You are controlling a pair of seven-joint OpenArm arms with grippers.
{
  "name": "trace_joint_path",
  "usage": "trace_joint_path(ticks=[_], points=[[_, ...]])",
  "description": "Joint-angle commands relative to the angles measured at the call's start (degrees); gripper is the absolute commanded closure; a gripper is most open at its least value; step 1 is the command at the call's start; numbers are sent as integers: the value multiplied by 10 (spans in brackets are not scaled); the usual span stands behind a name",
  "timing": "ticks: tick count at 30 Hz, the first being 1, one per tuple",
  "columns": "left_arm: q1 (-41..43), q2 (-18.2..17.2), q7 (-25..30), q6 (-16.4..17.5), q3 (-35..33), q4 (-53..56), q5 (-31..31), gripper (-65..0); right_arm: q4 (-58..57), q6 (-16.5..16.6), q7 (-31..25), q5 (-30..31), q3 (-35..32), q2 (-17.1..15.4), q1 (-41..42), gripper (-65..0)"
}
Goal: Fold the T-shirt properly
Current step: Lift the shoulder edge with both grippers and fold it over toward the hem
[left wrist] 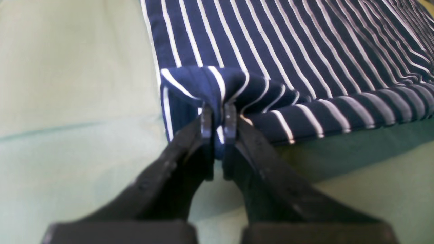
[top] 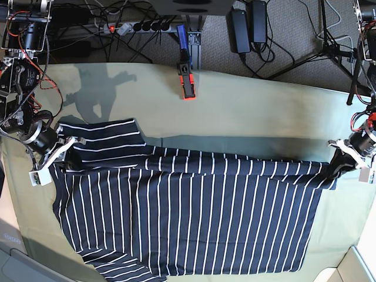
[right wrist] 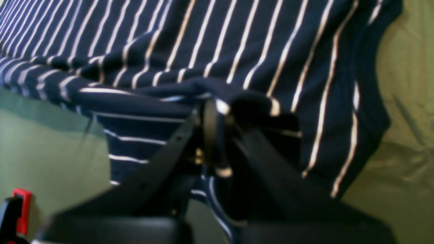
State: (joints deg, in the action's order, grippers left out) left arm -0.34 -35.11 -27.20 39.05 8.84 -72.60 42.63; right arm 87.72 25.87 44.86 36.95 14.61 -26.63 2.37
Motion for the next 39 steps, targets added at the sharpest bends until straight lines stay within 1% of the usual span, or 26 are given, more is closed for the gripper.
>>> trace_joint_path(ticks=[1,7,10,13,15,18,20,22,26,29,32,35,36,37,38,39], points=[[-11,-13,13,10,5,-7,8,0,8,12,-13,3,5,-11,9,0],[-36,-9,17,10,5,1,10,0,8,12,-14,5,4,-11,21,0],[-62,-8,21,10,5,32,10,0,2,12,-15,-3,4,-11,47,0],[-92,-6,30,10,0,86,10,0,-24,12,-14,-5,-2,-11,82,0],[-113,-6,32,10,-13,123,11,0,-53,12,-6,-5,-15,-10,112,0],[-141,-6,38,10,-38,156,12,0,-97,12,27,-5,-50,-9,162,0],[-152,-6,51,10,-55,158,9,0,-121,12,32,-6,-76,-9,187,0],[-162,-6,60,10,-68,159,-9,0,-140,12,31,-7,-99,-9,207,0],[-175,-2,74,10,-83,162,-33,0,-177,12,11,-38,-136,-8,245,0],[-181,2,82,10,-90,171,-39,0,-206,12,-2,-51,-156,-7,268,0],[-188,5,84,10,-89,186,-39,0,-232,12,-7,-77,-166,1,287,0],[-189,8,87,10,-89,190,-39,0,-261,12,-43,-90,-167,5,295,0],[-189,9,86,10,-89,190,-39,-37,-267,12,-64,-95,-167,5,295,0],[-189,8,86,10,-89,190,-40,-96,-273,12,-83,-101,-167,7,295,0],[-189,8,86,10,-89,190,-44,-153,-278,11,-100,-110,-167,9,295,-14],[-189,8,86,10,-89,190,-47,-206,-281,12,-115,-115,-167,11,295,-127]])
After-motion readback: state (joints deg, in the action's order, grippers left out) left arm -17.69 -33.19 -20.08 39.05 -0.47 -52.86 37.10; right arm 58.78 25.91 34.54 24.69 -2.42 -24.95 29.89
